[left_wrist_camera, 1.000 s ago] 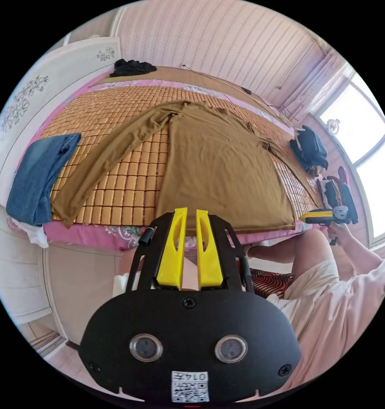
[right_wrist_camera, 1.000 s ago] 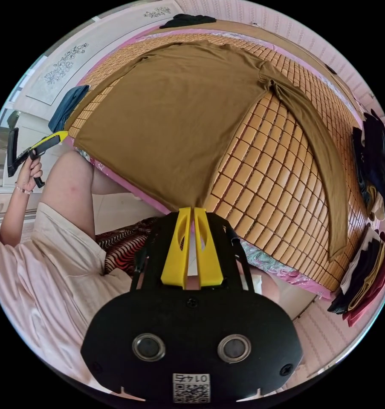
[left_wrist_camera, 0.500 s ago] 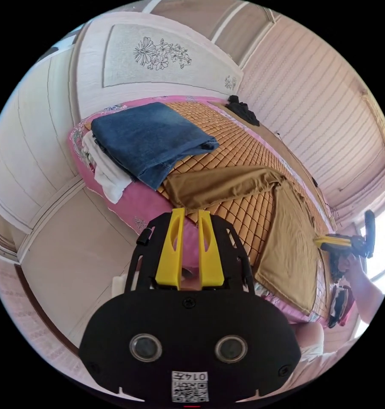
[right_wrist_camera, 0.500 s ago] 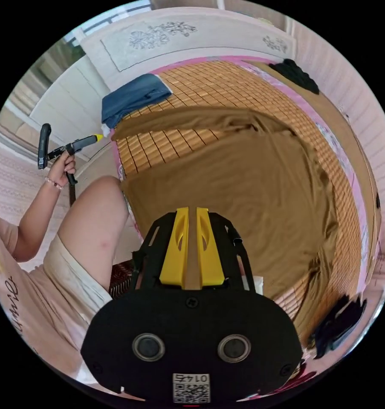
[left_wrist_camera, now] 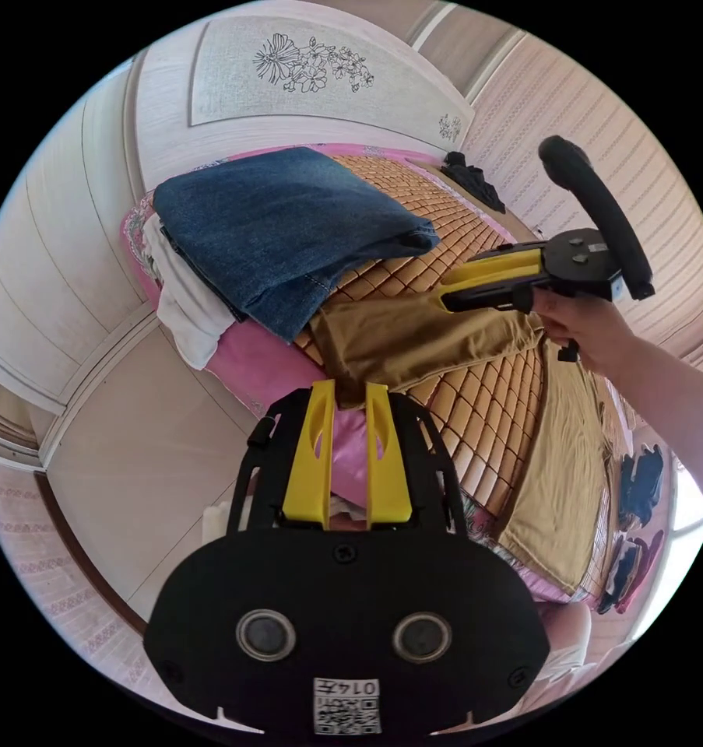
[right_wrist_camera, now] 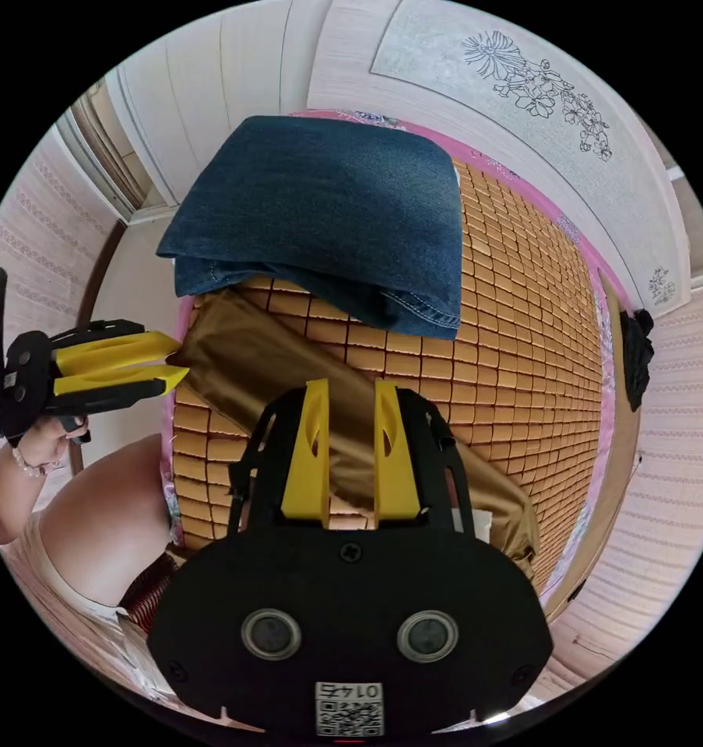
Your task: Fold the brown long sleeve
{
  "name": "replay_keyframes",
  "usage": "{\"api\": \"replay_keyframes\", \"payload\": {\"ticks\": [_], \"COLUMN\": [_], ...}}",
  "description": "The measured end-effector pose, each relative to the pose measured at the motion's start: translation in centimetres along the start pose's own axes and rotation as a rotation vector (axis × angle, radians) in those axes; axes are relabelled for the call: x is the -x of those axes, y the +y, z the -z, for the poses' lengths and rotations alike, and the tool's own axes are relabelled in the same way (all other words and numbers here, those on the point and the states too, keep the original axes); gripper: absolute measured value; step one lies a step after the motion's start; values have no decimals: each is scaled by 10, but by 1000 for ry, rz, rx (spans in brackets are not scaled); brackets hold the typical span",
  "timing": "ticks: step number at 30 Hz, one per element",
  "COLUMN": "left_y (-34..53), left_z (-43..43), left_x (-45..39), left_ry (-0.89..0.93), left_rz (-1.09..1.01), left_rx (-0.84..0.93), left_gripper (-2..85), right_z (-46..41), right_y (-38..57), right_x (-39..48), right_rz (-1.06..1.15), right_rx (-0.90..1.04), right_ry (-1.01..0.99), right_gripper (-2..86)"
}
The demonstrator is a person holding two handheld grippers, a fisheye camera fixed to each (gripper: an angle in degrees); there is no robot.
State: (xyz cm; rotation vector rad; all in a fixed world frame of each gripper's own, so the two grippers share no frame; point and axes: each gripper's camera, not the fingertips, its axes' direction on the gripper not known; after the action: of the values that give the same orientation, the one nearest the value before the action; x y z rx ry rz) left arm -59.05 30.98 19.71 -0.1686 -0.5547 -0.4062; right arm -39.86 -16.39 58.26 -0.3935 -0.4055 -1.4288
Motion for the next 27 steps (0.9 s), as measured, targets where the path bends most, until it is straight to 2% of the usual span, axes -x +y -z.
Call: {"api": "replay_keyframes", "payload": {"ticks": [4,9,12,15,19,21,24,26,27], "left_y": [9,22,28,29,38,49,87,127,138], "left_z": [0,19,48,84,130,142,138,105,93], "left_x": [0,-23,-49,-93,-182,-227,-301,-351,-361], "left_ry": [20,41,127,244,467,602,784,859,867], "left_rz": [2,-66,-134,-277,-601,-757,-1008,-1122,-1142], "left_rx": [-27,-135,-271,-425,-561,-554,-418,-176,-112], "left_gripper": [4,-9,-10,-10,-9,-8,-3,17,27], "right_z": [-17,-15,14,64,146,171,180,155,143], "right_y": [0,26,65,131,275,347,463,544,561], "right_x": [7,5,-20,-60,-89,-83,-50,-10,2], "right_rz": [-18,-69,-197,-390,-631,-731,-898,-1017,-1052], "right_rx": [-6,-32,-161,-367,-670,-742,-732,-621,-572], "right_ry": [-46,-86,-134,-182,-140,-102,-90,-108,-109], "right_gripper": [14,-8,-9,-9,-8,-8,-4,0,1]}}
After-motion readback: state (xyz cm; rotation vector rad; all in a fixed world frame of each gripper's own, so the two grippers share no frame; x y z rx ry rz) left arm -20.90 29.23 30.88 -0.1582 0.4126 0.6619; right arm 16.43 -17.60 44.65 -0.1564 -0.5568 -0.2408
